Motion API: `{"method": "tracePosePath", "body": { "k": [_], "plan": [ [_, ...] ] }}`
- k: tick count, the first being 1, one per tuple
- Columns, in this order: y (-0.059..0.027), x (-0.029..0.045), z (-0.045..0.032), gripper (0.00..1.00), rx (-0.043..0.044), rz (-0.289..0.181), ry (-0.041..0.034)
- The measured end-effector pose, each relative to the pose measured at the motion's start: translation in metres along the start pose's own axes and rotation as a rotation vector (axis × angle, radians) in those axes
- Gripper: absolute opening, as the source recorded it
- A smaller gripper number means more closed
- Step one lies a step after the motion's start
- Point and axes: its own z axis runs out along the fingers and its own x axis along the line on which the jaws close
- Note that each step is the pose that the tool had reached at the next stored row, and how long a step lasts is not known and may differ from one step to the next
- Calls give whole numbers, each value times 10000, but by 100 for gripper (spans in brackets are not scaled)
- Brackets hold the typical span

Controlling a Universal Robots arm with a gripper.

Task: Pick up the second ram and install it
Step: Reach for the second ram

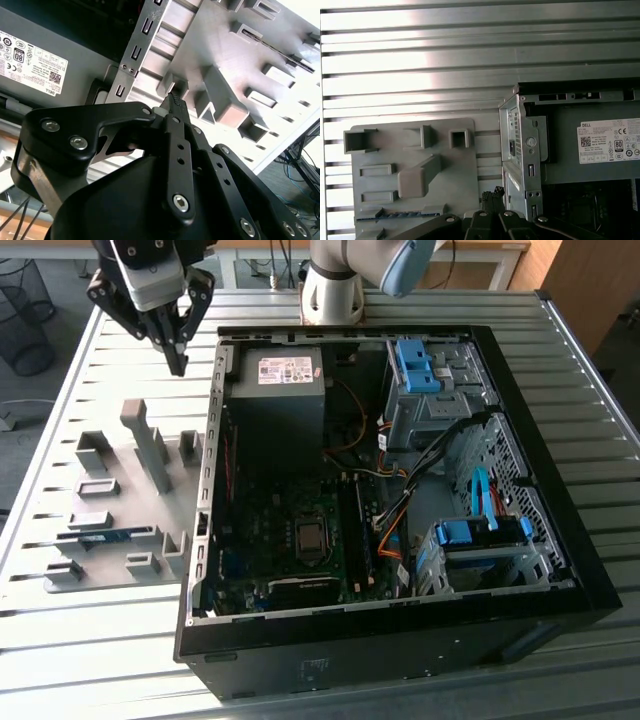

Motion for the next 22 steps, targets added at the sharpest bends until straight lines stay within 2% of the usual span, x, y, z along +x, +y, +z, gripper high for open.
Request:
{"method": "tracePosePath", "body": {
  "k": [22],
  "plan": [
    [-7, 81, 17, 11, 1, 1, 6]
  ]
}}
